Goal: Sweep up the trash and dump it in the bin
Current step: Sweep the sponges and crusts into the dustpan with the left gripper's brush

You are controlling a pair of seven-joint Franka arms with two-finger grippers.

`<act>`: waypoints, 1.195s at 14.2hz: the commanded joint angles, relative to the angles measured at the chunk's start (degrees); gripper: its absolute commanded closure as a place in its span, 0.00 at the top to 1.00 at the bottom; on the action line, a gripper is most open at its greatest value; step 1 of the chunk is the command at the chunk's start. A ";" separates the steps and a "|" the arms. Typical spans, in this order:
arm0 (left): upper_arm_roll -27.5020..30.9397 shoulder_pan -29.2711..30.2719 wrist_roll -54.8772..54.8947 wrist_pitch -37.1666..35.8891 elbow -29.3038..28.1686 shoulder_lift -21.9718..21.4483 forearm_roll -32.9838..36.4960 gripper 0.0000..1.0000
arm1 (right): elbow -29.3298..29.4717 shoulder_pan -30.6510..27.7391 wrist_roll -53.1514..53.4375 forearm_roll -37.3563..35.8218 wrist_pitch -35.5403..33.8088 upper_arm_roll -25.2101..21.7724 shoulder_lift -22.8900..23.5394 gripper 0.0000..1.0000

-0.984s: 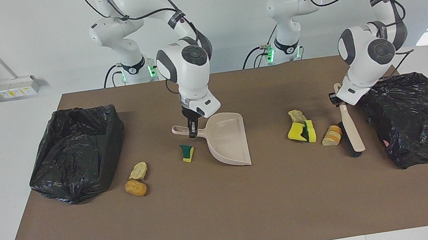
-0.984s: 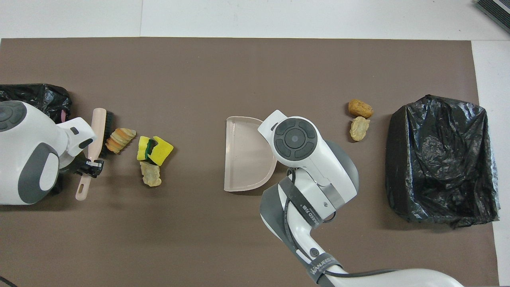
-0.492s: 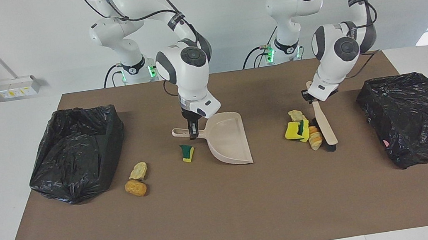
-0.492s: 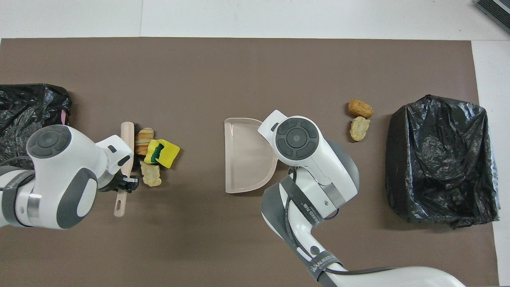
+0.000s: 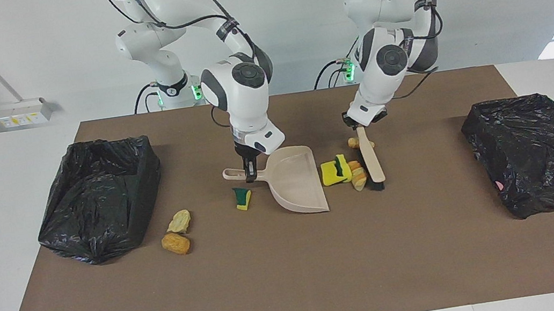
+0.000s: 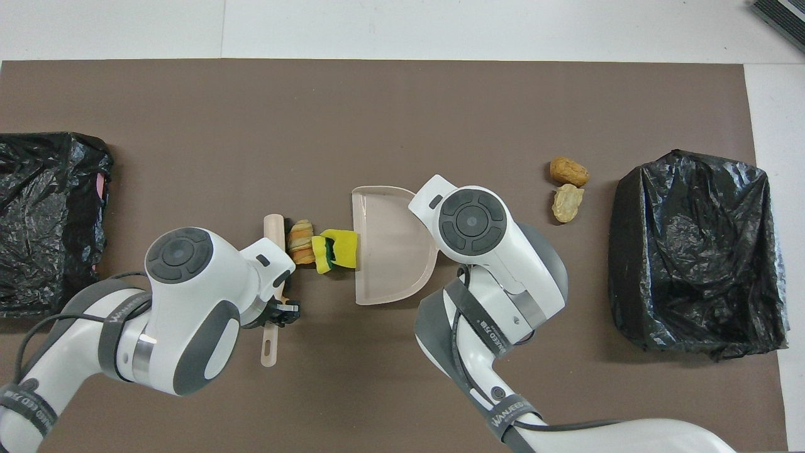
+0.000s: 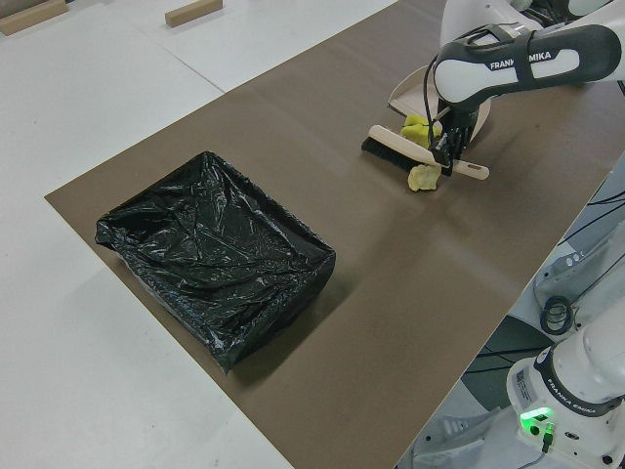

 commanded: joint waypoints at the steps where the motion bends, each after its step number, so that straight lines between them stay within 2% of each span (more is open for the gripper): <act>1: 0.91 -5.14 -3.65 4.14 -1.34 -0.03 -3.53 0.00 | -1.10 -0.16 -0.76 -0.19 1.55 0.29 -0.15 0.00; 2: 0.91 -7.25 -4.72 7.90 -1.51 1.29 -3.62 0.00 | -1.10 -0.16 -0.67 -0.10 1.55 0.29 -0.15 0.00; 3: 0.82 -7.97 -4.73 8.38 -1.25 1.48 -4.49 0.00 | -1.19 -0.16 -0.67 -0.10 1.55 0.29 -0.15 0.00; 9: 0.64 -9.12 -4.03 7.85 3.75 2.10 -11.87 0.00 | -1.19 -0.16 -0.58 -0.01 1.38 0.29 -0.15 0.00; 11: 0.82 -8.85 -3.93 6.10 5.08 2.01 -12.15 0.00 | -1.19 -0.16 -0.58 -0.01 1.38 0.29 -0.15 0.00; 12: 0.99 -8.76 -4.20 4.18 5.08 1.66 -12.15 0.00 | -1.19 -0.16 -0.67 -0.01 1.38 0.29 -0.23 0.00; 14: 1.43 -7.80 -6.99 -4.31 6.04 -0.35 -12.15 0.00 | -1.45 -0.16 -0.58 -0.01 1.38 0.29 -0.24 0.00; 17: 1.61 -2.45 -19.36 -17.78 6.14 -5.71 -9.09 0.00 | -1.54 -0.16 -0.58 -0.01 1.47 0.29 -0.32 0.00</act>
